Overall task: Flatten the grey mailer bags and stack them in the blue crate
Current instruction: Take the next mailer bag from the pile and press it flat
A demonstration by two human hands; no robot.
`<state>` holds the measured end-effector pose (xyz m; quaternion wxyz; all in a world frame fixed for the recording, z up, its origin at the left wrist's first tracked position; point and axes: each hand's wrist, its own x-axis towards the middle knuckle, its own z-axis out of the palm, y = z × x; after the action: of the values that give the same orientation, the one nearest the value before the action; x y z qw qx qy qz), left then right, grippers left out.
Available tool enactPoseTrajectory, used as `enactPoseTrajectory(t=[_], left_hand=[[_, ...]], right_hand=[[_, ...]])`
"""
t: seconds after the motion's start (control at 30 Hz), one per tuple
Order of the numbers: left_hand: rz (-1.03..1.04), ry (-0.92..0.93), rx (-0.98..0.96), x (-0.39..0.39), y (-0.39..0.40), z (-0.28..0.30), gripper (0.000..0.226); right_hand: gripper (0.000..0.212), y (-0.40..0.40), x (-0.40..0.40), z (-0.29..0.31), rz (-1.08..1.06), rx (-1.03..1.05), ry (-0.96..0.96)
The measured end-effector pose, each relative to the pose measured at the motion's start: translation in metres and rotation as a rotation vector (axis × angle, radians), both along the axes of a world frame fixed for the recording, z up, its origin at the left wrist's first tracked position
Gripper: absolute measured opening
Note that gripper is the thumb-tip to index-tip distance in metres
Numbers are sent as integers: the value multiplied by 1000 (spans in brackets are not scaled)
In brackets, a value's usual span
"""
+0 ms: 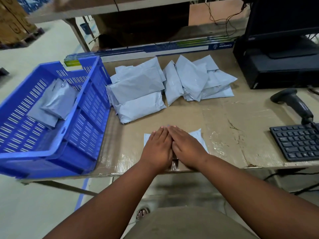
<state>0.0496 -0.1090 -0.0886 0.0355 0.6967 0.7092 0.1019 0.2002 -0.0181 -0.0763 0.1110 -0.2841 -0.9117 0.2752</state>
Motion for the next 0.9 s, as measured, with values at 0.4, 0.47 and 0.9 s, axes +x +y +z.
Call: enactPoseTrajectory(t=[0.4,0.47,0.9], left_hand=[[2,37,-10,-35,-20,-13,69],[7,40,-25,-45,-26,-14,72],[37,48,160,-51,-47,17,65]], right_hand=[[74,7,23,-15,-4,324,-314],[78,13,34,-18,-37,304,-343],[72,21,58,9,-224,142,-109]])
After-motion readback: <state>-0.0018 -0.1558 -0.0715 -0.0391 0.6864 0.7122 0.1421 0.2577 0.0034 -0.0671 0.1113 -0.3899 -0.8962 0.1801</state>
